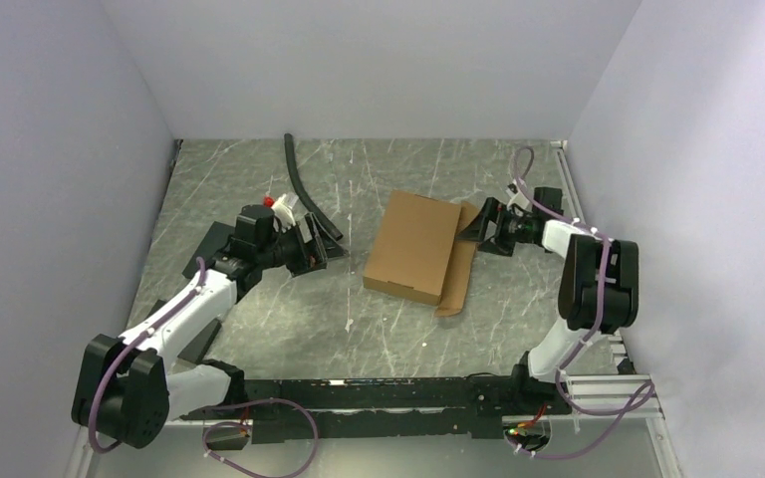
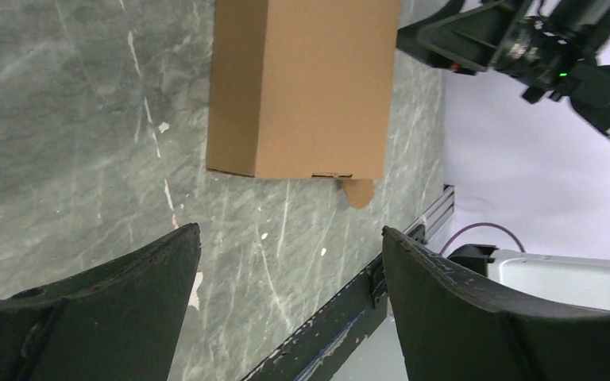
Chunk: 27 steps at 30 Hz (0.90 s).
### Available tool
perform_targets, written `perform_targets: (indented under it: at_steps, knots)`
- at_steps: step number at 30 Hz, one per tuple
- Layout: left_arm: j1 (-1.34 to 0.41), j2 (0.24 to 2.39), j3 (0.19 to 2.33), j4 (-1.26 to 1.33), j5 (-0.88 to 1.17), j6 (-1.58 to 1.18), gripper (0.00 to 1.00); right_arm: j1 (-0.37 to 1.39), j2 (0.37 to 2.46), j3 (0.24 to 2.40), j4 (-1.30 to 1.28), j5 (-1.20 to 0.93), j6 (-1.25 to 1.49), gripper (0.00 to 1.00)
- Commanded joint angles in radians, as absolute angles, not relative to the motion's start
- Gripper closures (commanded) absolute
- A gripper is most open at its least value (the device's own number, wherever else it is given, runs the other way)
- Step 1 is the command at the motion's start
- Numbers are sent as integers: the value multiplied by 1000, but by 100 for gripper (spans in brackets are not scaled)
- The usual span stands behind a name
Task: Fold the paper box
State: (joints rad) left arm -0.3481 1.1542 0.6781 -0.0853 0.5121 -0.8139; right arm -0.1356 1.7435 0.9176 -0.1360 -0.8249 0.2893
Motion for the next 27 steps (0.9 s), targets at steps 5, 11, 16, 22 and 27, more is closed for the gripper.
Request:
perform_targets:
  at_steps: [5,11,16,22,27]
  knots:
    - [-386,1173,758,-168,456,-692,12,-215,1457,951,-460,-843,-287,0]
    - [-414,1150,735,-47,388,-667,11,-195,1199,823,-772,-1182,-1118,0]
    - [-409,1153,653,155,401,-728,5,-31,1156,788,-968,-1151,-1521,10]
    - [-411,1270,684,135,465,-764,9,223,1033,602,-711,-948,-1408,38]
    - [-444,1272,686,121,387,-742,10,260,1027,558,-658,-825,-1402,55]
